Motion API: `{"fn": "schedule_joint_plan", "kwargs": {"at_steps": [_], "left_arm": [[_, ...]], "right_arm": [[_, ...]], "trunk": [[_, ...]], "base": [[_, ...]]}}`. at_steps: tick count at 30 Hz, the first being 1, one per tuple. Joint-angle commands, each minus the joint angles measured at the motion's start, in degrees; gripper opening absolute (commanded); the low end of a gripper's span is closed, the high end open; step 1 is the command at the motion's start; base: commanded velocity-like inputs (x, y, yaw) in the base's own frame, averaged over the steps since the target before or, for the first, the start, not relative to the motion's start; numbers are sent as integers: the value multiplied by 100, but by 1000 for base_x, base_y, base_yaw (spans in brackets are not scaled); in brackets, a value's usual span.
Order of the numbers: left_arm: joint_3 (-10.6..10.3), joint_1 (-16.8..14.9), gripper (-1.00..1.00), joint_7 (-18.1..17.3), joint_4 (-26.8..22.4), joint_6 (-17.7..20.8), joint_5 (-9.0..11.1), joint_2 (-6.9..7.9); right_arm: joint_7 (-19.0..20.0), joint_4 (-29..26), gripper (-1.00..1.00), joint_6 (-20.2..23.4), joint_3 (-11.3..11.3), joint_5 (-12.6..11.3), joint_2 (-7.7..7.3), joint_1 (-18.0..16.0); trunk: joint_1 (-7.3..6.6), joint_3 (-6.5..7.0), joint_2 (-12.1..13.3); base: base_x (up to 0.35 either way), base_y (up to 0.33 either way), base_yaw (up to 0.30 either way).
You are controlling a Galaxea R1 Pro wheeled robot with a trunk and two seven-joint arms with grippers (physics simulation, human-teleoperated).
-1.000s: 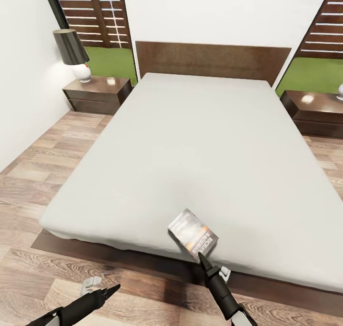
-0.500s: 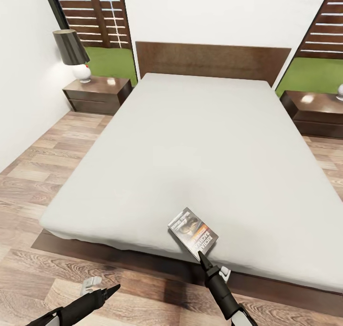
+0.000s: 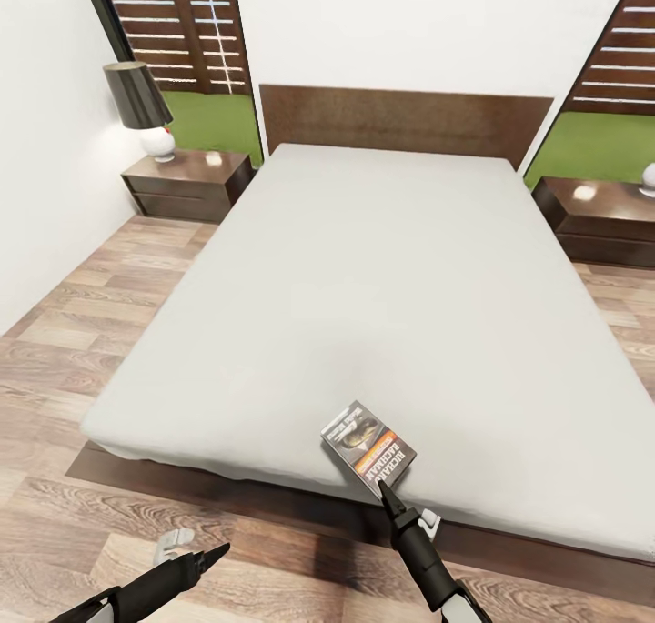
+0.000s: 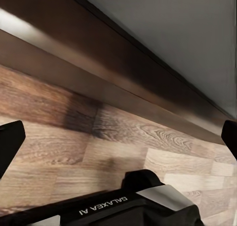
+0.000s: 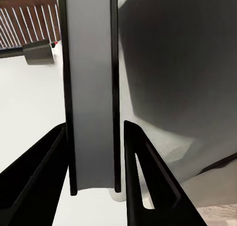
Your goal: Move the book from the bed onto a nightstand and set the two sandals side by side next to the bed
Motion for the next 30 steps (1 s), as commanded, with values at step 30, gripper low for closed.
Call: {"fn": "schedule_joint_plan", "kwargs": {"at_steps": [30], "left_arm": [[44, -3, 100, -13, 7, -37, -48, -35]], "right_arm": [[31, -373, -100, 104, 720, 47, 3, -2]], "trunk": [[-660, 536, 1203]], "base": [[0, 0, 0]]}}
